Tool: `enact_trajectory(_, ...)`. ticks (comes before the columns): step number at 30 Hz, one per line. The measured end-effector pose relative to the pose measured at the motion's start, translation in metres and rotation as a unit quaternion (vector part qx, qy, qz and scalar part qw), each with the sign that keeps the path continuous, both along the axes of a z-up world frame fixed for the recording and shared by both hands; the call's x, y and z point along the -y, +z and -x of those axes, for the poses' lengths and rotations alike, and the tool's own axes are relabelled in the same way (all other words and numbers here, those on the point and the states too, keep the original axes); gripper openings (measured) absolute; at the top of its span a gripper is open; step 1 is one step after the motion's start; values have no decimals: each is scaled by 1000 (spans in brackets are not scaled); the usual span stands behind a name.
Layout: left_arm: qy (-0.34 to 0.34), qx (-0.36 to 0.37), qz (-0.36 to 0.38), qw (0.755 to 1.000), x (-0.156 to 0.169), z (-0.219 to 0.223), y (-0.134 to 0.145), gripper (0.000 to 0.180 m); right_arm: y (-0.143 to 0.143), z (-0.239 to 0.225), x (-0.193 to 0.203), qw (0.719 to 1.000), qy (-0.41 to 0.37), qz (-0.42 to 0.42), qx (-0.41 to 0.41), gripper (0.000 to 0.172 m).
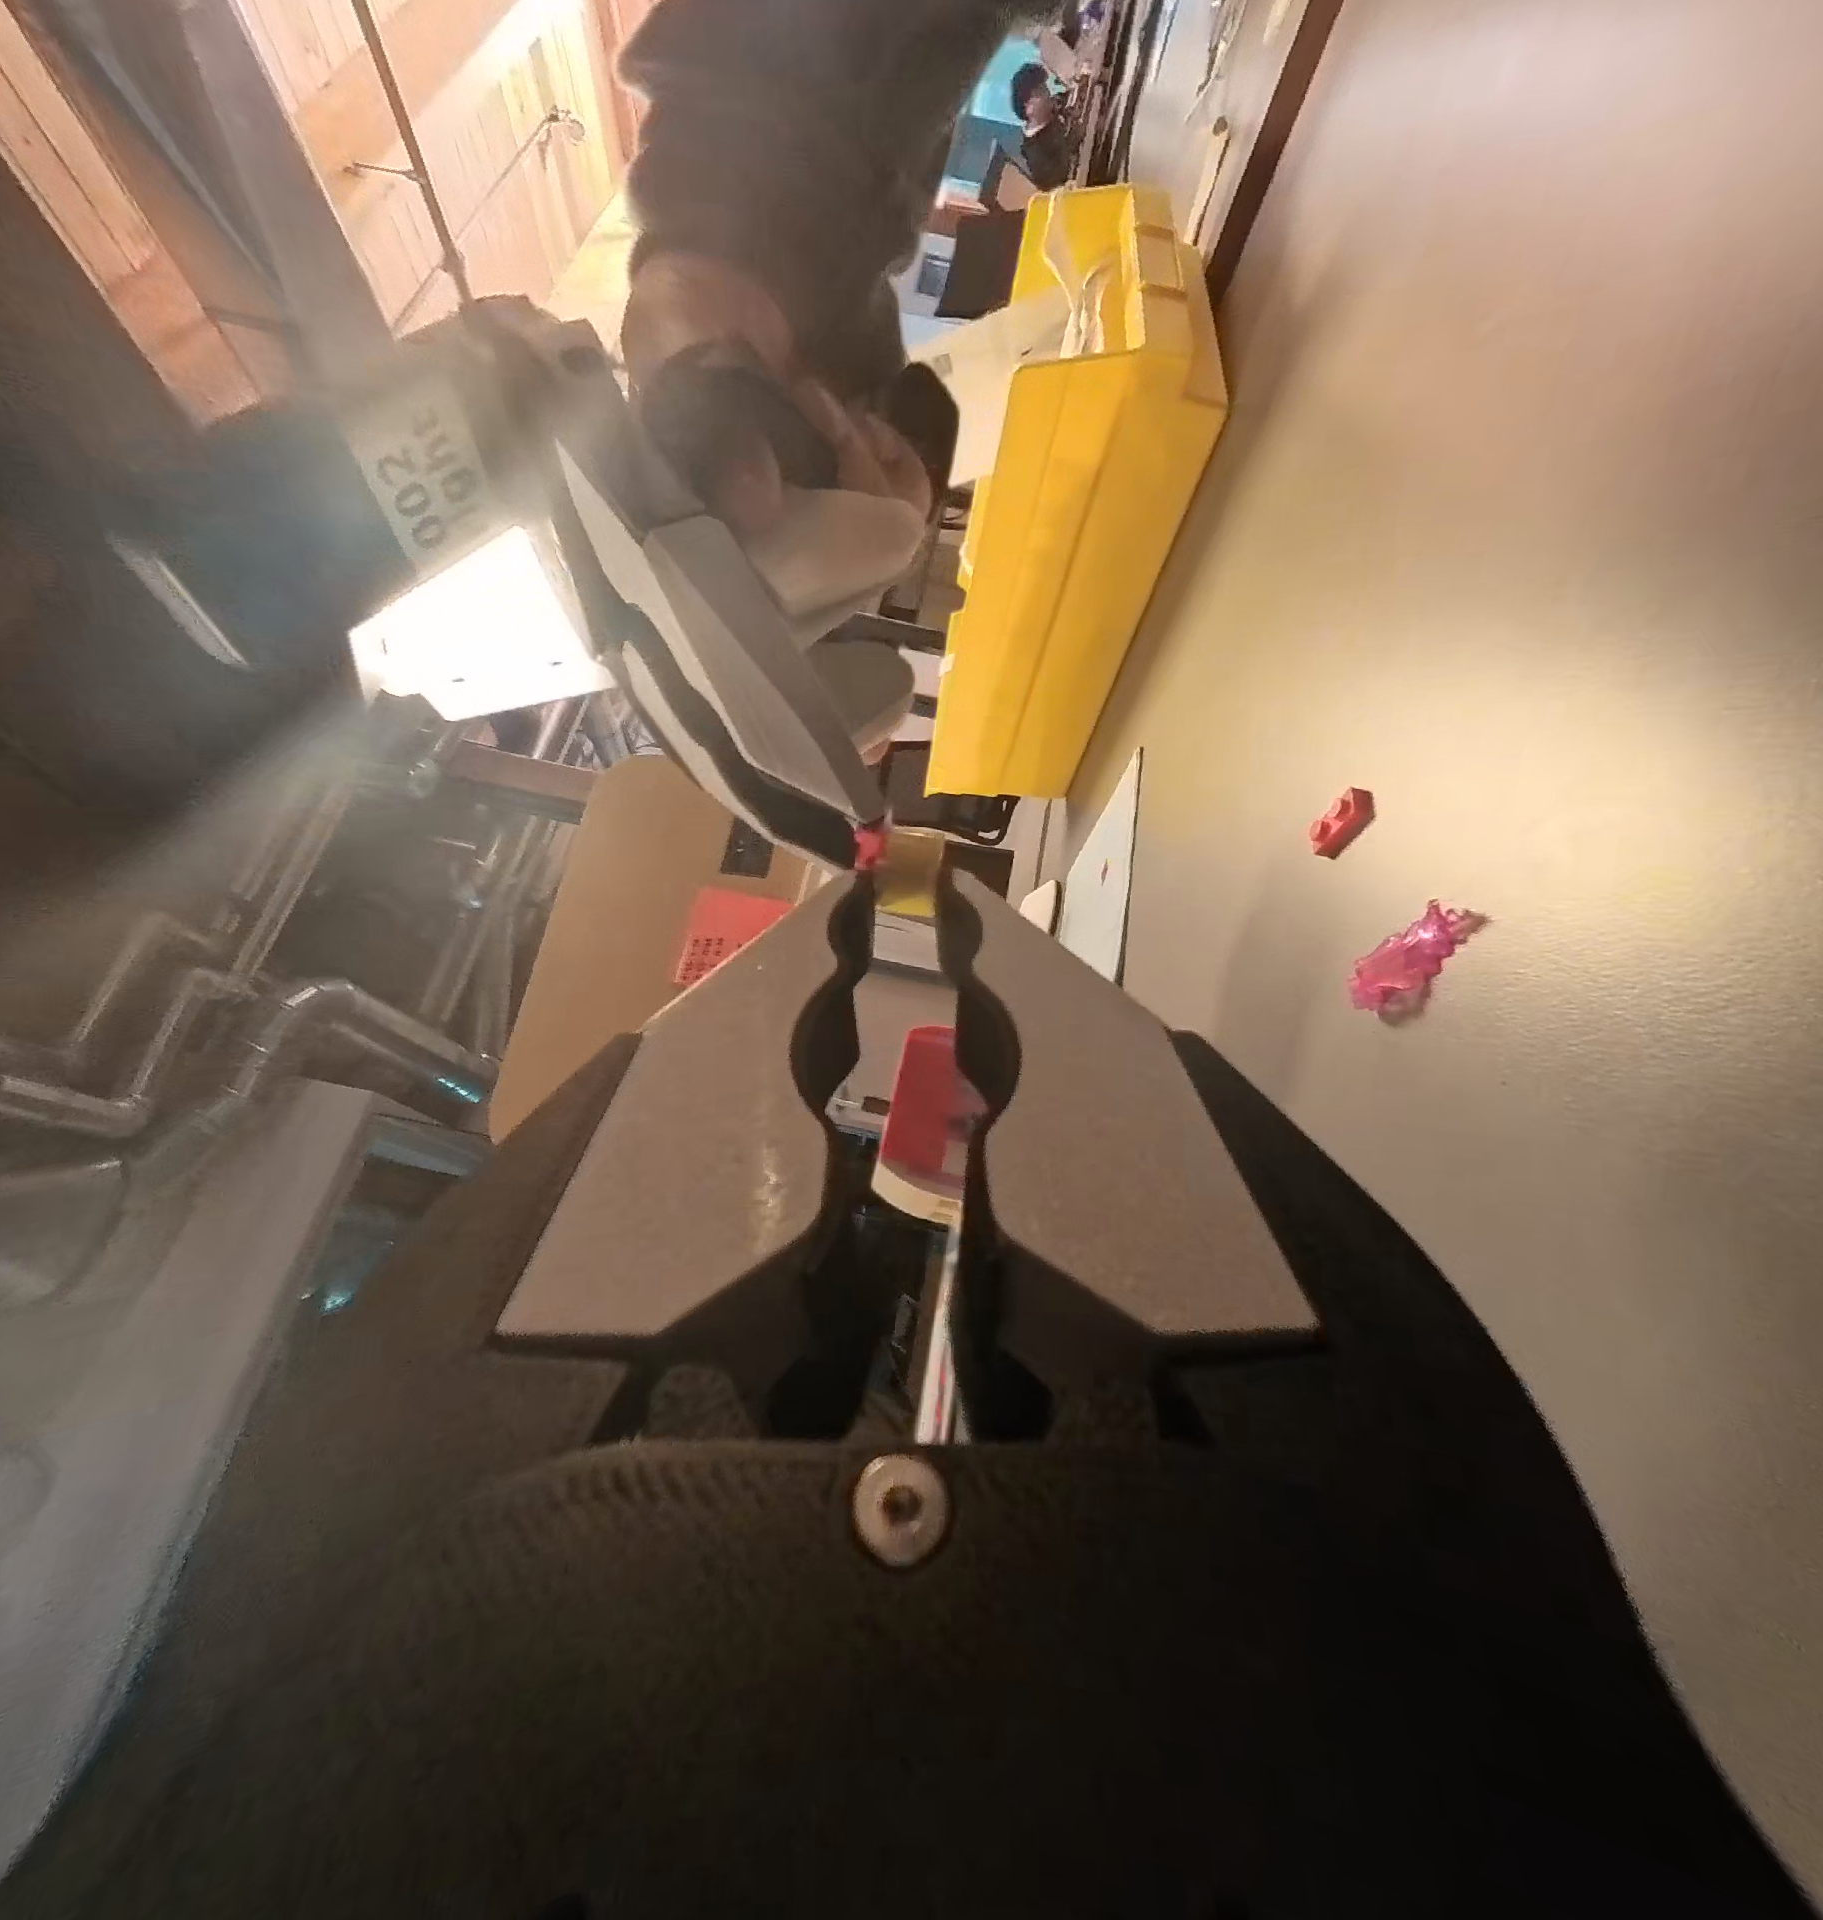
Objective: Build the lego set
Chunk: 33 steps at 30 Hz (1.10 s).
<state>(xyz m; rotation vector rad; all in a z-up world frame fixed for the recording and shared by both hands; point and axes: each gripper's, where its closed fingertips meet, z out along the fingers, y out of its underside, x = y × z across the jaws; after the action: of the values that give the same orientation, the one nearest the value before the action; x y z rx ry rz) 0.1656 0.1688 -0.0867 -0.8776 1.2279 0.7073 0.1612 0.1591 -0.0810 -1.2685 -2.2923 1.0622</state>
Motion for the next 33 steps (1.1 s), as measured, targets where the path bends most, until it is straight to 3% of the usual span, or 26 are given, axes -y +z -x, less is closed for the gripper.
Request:
enact_trajectory(24, -12, 24, -27, 999, 9, -4, 14, 10, 15, 4, 9, 999, 19, -25, -14, 15)
enact_trajectory(33, 28, 4, 36, 999, -12, 5, -10, 10, 1, 8, -26, 996, -64, -32, -48, 16)
